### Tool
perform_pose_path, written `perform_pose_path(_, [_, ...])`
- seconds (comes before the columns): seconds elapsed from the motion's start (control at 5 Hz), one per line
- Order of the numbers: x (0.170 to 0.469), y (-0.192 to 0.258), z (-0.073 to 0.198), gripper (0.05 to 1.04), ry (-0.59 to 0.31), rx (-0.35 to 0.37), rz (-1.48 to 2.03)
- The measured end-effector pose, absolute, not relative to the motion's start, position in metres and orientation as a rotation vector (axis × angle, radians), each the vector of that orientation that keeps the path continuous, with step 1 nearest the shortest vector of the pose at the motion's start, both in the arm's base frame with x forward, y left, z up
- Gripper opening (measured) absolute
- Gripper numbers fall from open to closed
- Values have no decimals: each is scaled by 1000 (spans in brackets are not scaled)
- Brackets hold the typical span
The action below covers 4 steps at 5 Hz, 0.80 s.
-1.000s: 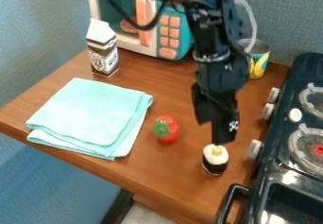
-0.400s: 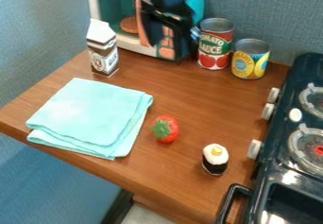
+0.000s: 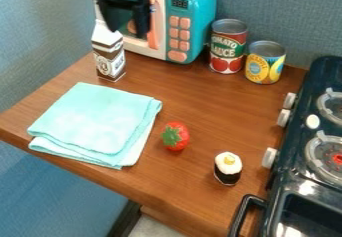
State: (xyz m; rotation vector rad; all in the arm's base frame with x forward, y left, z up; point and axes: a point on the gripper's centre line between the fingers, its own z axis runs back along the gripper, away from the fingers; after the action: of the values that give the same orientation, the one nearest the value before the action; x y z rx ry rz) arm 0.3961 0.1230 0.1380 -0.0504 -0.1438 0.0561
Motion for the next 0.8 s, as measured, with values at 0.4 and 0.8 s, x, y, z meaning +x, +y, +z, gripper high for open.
perform_pose_path(0.4, [393,139,128,1001,-101,4,105])
perform_pose_path(0.8, [393,140,128,1001,-101,6,107])
